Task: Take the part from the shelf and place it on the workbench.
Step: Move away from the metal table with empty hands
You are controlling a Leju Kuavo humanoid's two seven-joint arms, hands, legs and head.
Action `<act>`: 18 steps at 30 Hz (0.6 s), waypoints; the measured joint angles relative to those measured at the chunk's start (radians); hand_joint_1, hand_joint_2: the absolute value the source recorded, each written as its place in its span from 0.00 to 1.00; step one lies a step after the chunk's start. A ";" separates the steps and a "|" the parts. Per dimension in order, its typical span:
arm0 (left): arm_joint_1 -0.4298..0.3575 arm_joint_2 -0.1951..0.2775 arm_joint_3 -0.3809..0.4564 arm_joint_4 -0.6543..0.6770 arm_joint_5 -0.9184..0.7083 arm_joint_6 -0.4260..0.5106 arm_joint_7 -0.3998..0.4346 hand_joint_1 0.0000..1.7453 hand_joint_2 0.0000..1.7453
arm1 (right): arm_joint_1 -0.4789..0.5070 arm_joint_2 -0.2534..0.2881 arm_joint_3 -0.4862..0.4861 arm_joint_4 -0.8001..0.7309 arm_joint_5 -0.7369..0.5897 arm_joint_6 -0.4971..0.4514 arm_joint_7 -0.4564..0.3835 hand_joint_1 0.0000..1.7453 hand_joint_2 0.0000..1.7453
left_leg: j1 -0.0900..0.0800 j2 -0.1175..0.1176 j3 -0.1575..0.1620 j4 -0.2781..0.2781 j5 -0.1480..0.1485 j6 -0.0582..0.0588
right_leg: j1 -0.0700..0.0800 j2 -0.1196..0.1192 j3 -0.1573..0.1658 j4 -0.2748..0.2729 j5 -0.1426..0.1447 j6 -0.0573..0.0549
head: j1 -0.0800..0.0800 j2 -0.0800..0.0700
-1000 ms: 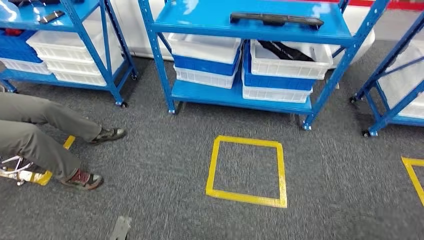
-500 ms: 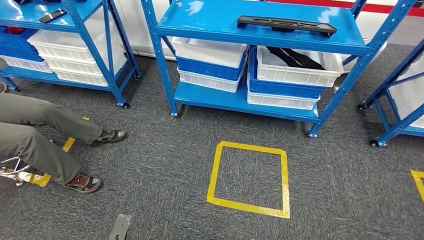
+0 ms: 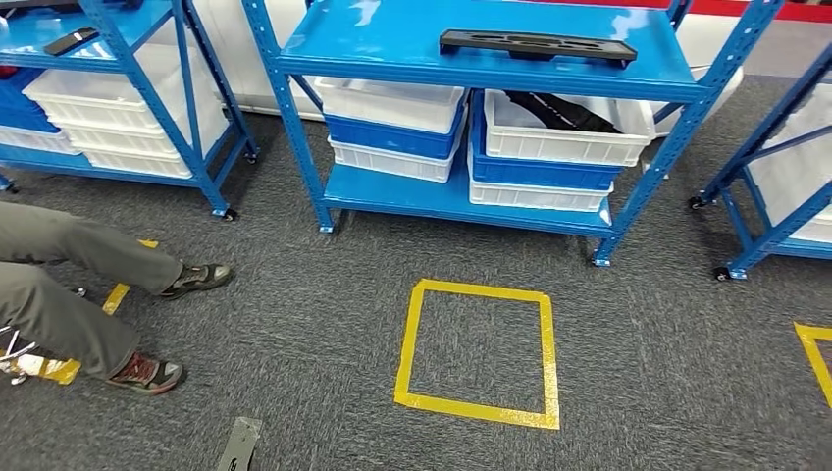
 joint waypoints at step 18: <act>-0.002 -0.006 0.006 -0.002 0.004 0.001 -0.001 0.00 0.00 | -0.014 -0.004 0.000 0.000 0.017 0.020 0.006 0.00 0.00 | -0.021 0.122 0.073 -0.065 -0.015 -0.016 | 0.007 -0.085 -0.005 -0.027 0.028 0.020 | 0.000 0.000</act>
